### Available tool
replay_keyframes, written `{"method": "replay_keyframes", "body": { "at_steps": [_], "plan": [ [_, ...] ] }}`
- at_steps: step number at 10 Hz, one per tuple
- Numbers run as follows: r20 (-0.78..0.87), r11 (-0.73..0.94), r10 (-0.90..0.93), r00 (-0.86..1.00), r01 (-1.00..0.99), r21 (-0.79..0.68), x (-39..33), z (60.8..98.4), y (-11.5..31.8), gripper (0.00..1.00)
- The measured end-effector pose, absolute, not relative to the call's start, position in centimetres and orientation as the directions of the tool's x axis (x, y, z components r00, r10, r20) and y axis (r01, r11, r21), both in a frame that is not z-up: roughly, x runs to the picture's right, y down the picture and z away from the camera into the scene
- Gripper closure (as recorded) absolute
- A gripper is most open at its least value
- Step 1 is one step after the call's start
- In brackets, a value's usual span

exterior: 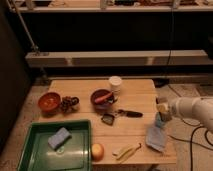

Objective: Place eraser in plastic cup

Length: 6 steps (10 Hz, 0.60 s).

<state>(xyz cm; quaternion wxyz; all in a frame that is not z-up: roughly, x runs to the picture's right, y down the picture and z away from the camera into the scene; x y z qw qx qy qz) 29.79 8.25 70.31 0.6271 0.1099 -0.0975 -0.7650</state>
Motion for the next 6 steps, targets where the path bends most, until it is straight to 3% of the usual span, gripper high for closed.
{"method": "replay_keyframes", "body": {
  "at_steps": [3, 6],
  "plan": [
    [-0.068, -0.006, -0.997, 0.027, 0.893, 0.450, 32.3, 71.1, 7.9, 0.80],
    [-0.083, 0.011, -0.995, 0.060, 0.870, 0.493, 32.8, 71.5, 7.5, 0.80]
  ]
}}
